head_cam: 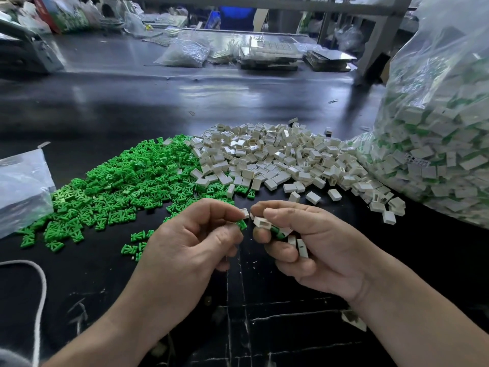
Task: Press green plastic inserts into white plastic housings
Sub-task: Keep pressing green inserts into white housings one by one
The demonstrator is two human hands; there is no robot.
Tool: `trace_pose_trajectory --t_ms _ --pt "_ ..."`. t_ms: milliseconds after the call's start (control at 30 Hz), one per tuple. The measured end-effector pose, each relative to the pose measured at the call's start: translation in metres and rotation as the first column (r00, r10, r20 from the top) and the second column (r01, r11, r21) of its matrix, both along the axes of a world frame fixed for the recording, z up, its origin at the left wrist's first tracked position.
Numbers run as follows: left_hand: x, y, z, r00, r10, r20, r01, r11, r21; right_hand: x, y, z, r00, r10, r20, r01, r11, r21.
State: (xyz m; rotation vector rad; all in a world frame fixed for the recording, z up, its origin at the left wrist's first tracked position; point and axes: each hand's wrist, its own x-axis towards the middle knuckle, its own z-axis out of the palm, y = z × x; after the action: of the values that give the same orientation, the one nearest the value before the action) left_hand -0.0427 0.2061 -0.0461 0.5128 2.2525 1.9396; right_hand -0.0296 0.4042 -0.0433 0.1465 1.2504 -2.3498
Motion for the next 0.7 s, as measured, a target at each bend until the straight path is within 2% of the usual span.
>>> trace_pose_trajectory --t_ms 133,367,700 --pt "0.0011 0.0034 0.0009 0.995 -0.047 0.090 0.036 0.992 0.120 -0.0002 -0.0006 0.0006 1.000 -0.011 -0.011 0.011 1.000 -0.018" --pt "0.0026 0.0046 0.0018 0.994 -0.048 0.098 0.035 0.991 0.131 0.0027 -0.0026 0.0018 0.998 0.015 -0.066 -0.015 1.000 0.004" --pt "0.0027 0.0053 0.0013 0.996 -0.060 0.070 0.045 0.979 0.199 0.0065 -0.0089 -0.0001 0.993 0.038 -0.109 -0.008 0.965 0.262"
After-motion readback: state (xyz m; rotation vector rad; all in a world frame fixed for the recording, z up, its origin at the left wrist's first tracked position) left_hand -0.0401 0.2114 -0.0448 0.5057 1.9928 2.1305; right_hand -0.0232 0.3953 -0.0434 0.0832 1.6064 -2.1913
